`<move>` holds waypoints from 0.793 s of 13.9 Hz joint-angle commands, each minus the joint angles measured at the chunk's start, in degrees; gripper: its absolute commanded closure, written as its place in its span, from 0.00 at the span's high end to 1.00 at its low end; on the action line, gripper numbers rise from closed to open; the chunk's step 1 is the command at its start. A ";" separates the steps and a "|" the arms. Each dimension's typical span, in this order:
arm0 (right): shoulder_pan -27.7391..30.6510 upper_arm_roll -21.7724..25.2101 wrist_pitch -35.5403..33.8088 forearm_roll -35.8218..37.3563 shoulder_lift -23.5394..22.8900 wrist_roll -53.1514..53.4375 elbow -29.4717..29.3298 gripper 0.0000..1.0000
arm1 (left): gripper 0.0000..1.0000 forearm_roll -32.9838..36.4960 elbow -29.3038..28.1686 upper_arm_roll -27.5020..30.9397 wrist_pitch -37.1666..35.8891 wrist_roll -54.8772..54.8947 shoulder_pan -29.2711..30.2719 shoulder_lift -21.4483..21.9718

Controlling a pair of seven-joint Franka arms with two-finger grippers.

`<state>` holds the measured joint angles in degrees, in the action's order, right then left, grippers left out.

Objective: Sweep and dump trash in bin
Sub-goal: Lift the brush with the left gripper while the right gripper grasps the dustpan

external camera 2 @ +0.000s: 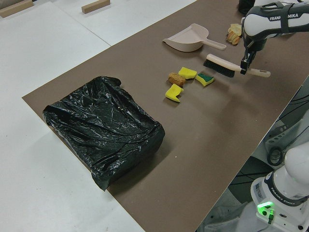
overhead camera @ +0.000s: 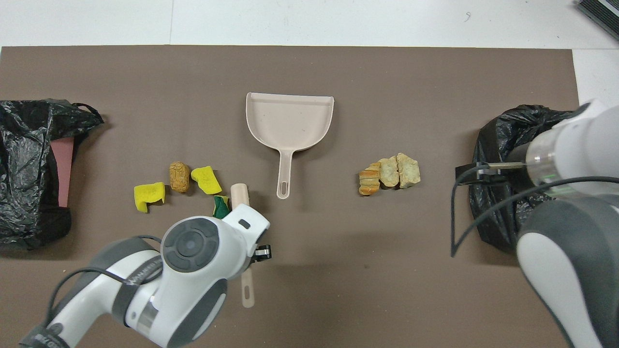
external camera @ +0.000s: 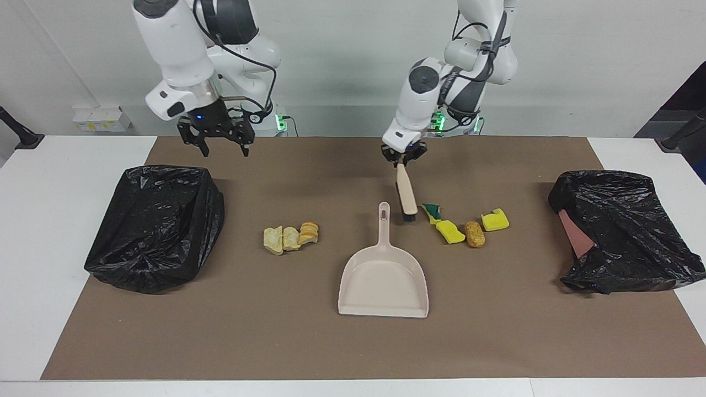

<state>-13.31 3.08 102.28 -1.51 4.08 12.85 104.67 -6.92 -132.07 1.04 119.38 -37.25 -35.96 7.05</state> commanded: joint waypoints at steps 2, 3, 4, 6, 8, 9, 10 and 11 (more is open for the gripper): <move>-6.26 -0.27 6.25 -2.97 -8.09 10.06 -2.61 1.00 | 0.00 -0.11 3.30 -0.51 -5.55 9.18 11.50 1.21; -8.46 -0.27 8.09 -2.71 -10.73 12.88 -4.02 1.00 | 0.00 -0.11 4.18 -0.51 -6.00 12.96 15.27 1.12; -10.75 -0.27 9.94 -2.79 -13.45 15.17 -5.60 1.00 | 0.00 -0.11 4.71 -0.51 -6.09 17.34 18.96 0.95; -14.97 -0.27 10.83 -2.27 -19.86 21.05 -10.24 1.00 | 0.00 0.68 4.72 -0.51 -5.91 27.01 25.47 0.60; -18.31 -0.27 11.01 -2.27 -25.93 26.16 -16.40 1.00 | 0.00 2.70 4.54 -0.51 -6.00 32.92 30.40 0.60; -19.63 -0.27 11.36 -2.27 -28.57 27.31 -19.29 1.00 | 0.00 3.83 4.37 -0.51 -5.83 35.03 32.60 0.51; -21.12 -0.18 11.80 -2.18 -31.73 28.71 -22.37 1.00 | 0.00 4.37 4.19 -0.51 -5.39 36.88 34.62 -0.01; -22.62 -0.09 12.93 -2.09 -35.07 31.08 -25.53 1.00 | 0.00 4.37 4.19 -0.51 -4.78 38.99 36.99 -1.15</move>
<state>-34.23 2.69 114.93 -3.39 -23.66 40.63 87.80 -3.61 -128.00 1.44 114.58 -1.58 -2.68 7.16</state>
